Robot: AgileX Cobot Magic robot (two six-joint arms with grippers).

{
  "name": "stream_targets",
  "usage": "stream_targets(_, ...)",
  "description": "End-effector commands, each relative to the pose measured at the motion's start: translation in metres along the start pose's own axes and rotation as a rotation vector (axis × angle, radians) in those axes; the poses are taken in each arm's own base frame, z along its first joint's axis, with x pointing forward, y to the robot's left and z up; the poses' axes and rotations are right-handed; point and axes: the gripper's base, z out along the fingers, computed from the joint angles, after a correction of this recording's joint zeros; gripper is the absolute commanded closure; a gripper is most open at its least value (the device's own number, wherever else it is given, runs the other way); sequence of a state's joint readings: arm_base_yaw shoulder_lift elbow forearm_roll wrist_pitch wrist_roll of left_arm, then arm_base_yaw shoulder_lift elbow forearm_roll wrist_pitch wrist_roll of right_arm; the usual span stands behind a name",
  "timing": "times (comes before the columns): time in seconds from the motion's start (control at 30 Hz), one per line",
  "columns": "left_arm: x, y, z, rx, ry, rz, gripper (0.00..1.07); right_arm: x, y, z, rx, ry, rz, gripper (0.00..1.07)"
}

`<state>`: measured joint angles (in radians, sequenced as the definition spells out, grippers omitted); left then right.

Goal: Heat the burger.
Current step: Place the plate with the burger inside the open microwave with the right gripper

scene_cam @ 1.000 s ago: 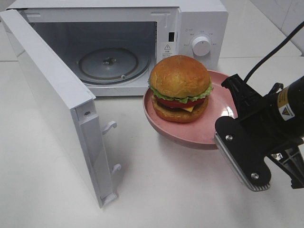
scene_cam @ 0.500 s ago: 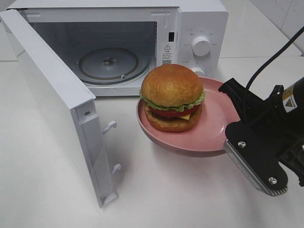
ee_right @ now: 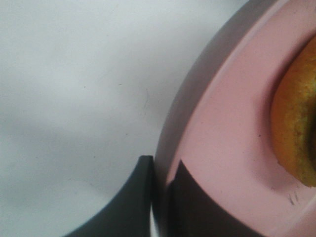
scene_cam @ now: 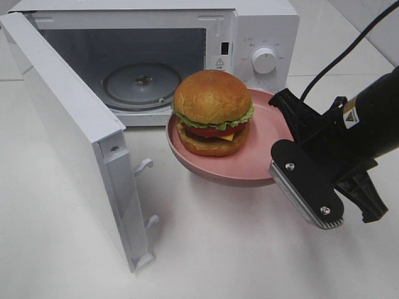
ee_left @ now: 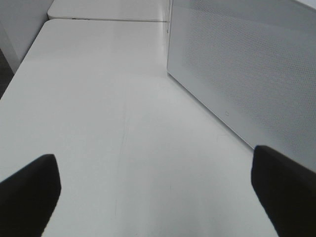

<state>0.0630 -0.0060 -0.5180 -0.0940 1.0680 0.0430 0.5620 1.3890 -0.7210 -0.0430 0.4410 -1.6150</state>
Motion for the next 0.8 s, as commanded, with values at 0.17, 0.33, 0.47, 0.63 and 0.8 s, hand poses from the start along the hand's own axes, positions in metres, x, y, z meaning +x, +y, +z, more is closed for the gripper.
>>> stream_targets(0.17,0.002,0.000,-0.002,0.006,-0.015,0.004,0.09,-0.007,-0.025,0.003,0.108,-0.021,-0.013,1.07)
stream_targets(0.33,0.002,0.000,-0.002,0.006,-0.015,0.004,0.09,-0.013,-0.040,0.012,0.114,-0.032,-0.027,1.07)
stream_targets(0.47,0.002,0.000,-0.002,0.006,-0.015,0.004,0.09,-0.015,-0.047,0.013,0.122,-0.036,-0.038,1.07)
stream_targets(0.63,0.002,0.000,-0.002,0.006,-0.015,0.004,0.09,-0.024,-0.059,0.017,0.137,-0.049,-0.065,1.07)
stream_targets(0.8,0.002,0.000,-0.002,0.006,-0.015,0.004,0.09,-0.026,-0.070,0.025,0.135,-0.052,-0.069,1.07)
